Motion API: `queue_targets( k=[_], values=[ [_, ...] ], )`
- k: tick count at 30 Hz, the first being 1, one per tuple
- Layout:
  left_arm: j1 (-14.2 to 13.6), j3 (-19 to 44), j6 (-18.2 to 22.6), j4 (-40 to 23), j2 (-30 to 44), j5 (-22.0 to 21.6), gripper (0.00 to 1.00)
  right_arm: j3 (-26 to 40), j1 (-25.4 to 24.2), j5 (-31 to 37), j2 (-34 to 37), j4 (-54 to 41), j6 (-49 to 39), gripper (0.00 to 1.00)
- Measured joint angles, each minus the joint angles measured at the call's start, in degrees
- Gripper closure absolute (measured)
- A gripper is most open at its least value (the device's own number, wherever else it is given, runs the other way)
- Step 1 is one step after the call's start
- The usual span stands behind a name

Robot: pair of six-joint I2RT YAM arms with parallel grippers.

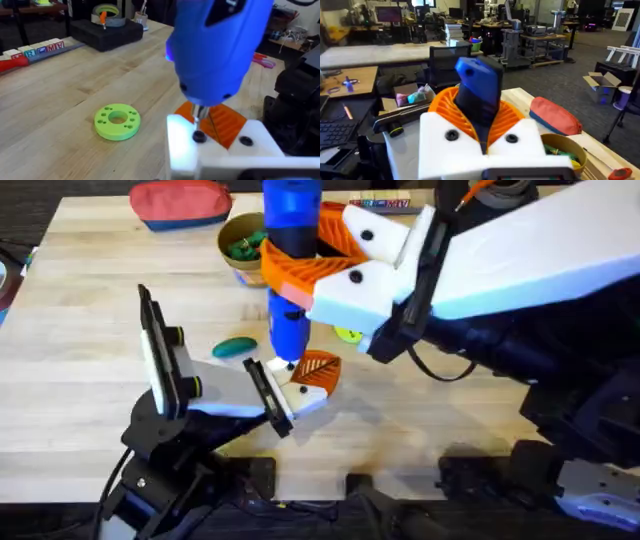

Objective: Pick up the gripper from the table and insert it into the empty holder that is missing its gripper. Then pick up a screw, insert it into the mounting hole, and use the screwdriver to tighten it. Finally, clean up the table by picking up the vegetable and placing it into the bucket.

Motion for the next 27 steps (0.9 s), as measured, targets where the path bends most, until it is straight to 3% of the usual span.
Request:
queue_targets(
  k=[22, 27],
  values=[
    [0.00, 0.00, -0.59, -0.01, 0.00, 0.02, 0.987, 0.00, 0.00, 0.02, 0.00, -2.38, 1.05, 0.996],
    [0.00, 0.00, -0.59, 0.00, 0.00, 0.00, 0.987, -0.09, 0.00, 0.02, 0.86, 3.31, 1.05, 0.996]
  ],
)
